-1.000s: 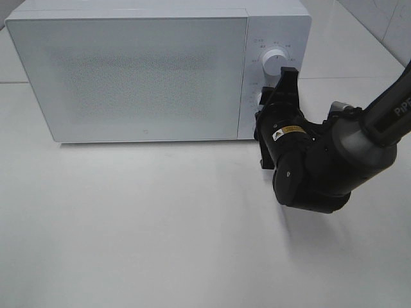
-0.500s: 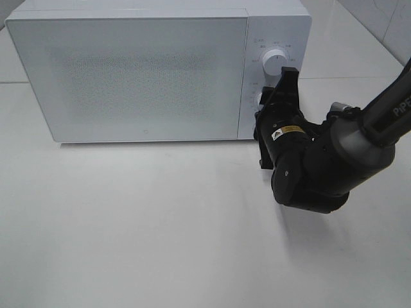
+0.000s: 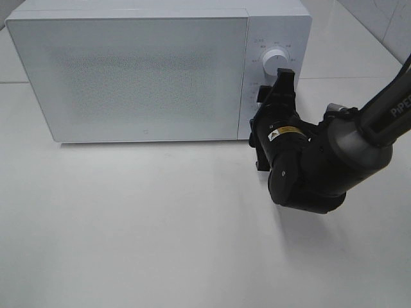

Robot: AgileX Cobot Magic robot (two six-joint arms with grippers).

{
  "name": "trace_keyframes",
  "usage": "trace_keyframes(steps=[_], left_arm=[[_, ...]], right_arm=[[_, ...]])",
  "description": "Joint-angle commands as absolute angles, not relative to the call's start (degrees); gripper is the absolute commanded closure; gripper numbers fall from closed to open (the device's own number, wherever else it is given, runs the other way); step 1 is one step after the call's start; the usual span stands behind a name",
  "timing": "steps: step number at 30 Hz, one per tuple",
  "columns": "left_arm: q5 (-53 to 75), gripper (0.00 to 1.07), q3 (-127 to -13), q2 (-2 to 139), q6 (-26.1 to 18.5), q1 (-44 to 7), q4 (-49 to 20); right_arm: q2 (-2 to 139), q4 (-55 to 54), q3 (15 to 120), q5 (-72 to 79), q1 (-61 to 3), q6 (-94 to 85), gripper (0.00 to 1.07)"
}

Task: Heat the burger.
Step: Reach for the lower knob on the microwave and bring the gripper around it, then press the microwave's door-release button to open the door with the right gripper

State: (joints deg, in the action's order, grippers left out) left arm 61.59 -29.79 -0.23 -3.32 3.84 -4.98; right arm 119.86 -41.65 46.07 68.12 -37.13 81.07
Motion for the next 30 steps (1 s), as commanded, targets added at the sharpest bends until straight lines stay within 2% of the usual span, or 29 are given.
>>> trace_keyframes(steps=[1,13,17,23,30], left_arm=[[61.1,0.07,-29.6,-1.6,-3.0,4.0,-4.9],[61.1,0.07,-29.6,-1.6,-3.0,4.0,-4.9],[61.1,0.07,-29.6,-1.6,-3.0,4.0,-4.9],[61.1,0.07,-29.6,-1.6,-3.0,4.0,-4.9],[61.1,0.07,-29.6,-1.6,-3.0,4.0,-4.9]], right_arm=[[119.2,-39.7,47.6,79.9,-36.7,78.6,0.39],[115.5,-35.8,44.1,74.5,-36.7,73.2,0.39],[112.0,-31.2,41.0,64.6,-36.7,70.0,0.39],[108.5,-29.9,38.4,57.5,-36.7,62.9,0.39],[100.7,-24.9,37.6,38.2,-34.0,42.5,0.39]])
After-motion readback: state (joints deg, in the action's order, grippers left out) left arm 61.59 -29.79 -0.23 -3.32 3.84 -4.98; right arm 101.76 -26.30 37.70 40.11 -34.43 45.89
